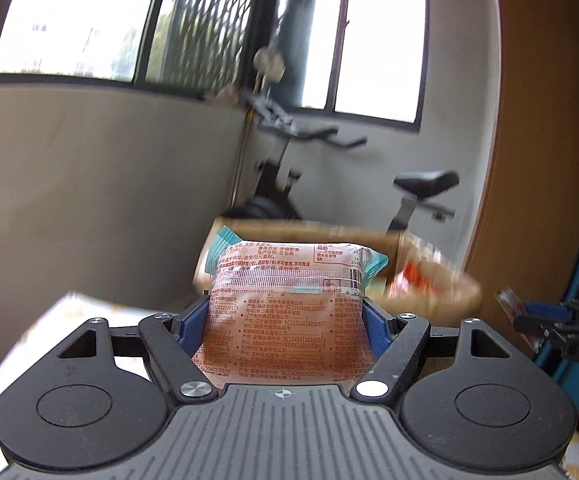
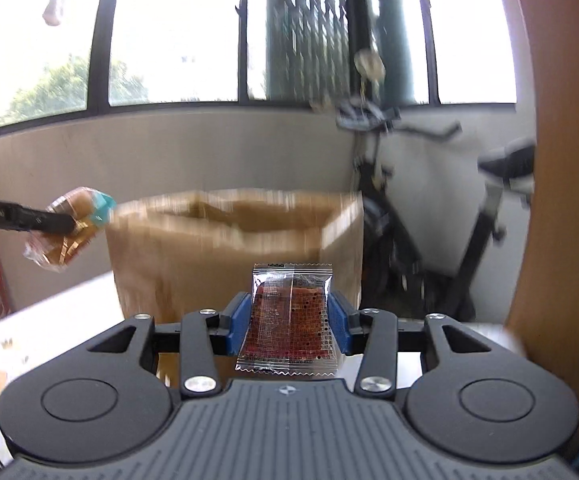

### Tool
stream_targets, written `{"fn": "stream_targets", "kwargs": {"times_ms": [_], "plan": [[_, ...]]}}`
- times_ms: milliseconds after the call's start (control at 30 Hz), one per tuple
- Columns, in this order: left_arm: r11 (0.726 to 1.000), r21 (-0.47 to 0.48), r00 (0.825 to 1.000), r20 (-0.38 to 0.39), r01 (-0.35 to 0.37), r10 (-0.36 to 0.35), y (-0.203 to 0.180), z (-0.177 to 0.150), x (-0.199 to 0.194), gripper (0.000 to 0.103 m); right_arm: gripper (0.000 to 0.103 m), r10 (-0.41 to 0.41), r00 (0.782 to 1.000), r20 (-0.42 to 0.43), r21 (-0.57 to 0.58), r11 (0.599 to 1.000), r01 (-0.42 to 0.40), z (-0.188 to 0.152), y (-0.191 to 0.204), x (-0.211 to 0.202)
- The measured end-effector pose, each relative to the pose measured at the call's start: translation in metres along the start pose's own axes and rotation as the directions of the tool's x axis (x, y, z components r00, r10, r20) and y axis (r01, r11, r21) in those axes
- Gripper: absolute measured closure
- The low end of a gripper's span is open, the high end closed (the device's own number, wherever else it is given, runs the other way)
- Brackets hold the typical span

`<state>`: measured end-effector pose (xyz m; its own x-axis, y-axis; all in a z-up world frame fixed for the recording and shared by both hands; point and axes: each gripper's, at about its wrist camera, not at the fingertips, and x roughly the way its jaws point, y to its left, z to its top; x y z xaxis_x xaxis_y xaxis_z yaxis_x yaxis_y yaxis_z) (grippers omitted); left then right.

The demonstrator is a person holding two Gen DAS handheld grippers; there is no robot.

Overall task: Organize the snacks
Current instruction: 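Carry the pink cake packet and brown packet over the box and release both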

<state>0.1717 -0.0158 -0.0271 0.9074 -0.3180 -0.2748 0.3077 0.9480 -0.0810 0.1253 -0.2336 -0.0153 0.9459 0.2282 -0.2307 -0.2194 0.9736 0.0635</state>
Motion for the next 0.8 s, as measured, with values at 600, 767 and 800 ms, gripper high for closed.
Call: {"fn": "stream_targets", "kwargs": {"times_ms": [600, 767, 800], "plan": [[0.999, 0.016, 0.994, -0.107, -0.031, 0.032, -0.012, 0.037, 0.130, 0.024, 0.058, 0.048, 0.991, -0.126, -0.024, 0.998, -0.051, 0.067, 0.001, 0.163], [0.999, 0.027, 0.988, -0.146, -0.041, 0.045, -0.006, 0.032, 0.135, 0.023, 0.053, 0.027, 0.986, -0.167, -0.042, 0.999, -0.035, 0.061, 0.006, 0.173], [0.999, 0.023, 0.987, -0.157, -0.034, 0.037, -0.004, 0.033, 0.138, 0.023, 0.053, 0.028, 0.984, -0.174, -0.044, 0.998, -0.036, 0.059, 0.006, 0.173]]}}
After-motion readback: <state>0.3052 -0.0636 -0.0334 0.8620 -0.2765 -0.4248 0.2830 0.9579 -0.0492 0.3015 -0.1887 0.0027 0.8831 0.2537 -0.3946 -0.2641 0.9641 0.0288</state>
